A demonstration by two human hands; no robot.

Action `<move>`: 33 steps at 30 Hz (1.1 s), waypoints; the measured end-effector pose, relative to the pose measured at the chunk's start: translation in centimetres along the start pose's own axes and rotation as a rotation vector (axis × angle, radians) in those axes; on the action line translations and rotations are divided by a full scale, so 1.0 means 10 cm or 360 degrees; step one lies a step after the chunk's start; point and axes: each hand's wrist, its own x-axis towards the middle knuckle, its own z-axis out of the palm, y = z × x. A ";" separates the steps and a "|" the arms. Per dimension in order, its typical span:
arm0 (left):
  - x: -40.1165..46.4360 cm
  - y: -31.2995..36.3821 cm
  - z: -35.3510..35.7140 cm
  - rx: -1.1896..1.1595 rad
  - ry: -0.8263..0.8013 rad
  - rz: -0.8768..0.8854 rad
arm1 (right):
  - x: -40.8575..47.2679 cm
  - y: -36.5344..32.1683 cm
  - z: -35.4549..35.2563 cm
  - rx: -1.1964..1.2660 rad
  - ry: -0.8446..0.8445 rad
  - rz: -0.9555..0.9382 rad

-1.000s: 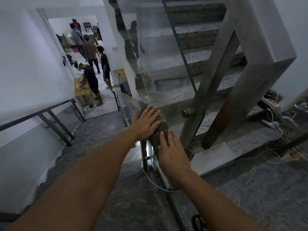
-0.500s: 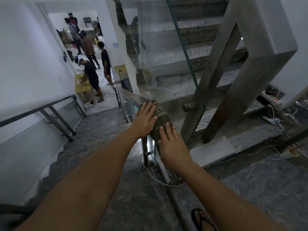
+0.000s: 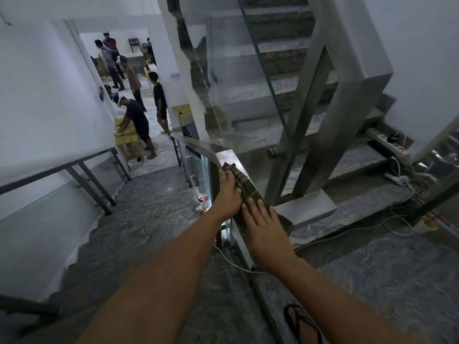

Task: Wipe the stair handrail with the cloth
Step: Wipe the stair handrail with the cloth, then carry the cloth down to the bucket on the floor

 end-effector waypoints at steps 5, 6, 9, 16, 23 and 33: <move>-0.23 0.06 0.11 -0.0131 -0.0038 -0.0067 | -0.24 0.02 0.01 -0.0024 0.0017 -0.0007; -0.27 0.06 0.13 -0.0159 -0.0037 -0.0077 | -0.29 0.03 0.01 -0.0019 0.0012 -0.0013; -0.39 0.05 0.18 -0.0296 0.0024 -0.0137 | -0.42 0.10 -0.01 0.0004 0.0061 -0.0067; -0.81 0.02 0.39 -0.0376 0.0211 -0.0351 | -0.63 0.32 -0.01 0.0186 0.0278 -0.0193; -1.27 0.16 0.69 -0.0186 0.0209 -0.0428 | -0.98 0.52 -0.24 0.0288 0.0078 -0.0162; -1.61 0.62 1.03 0.0009 -0.0057 -0.0332 | -1.68 0.91 -0.52 0.0392 0.0129 0.0323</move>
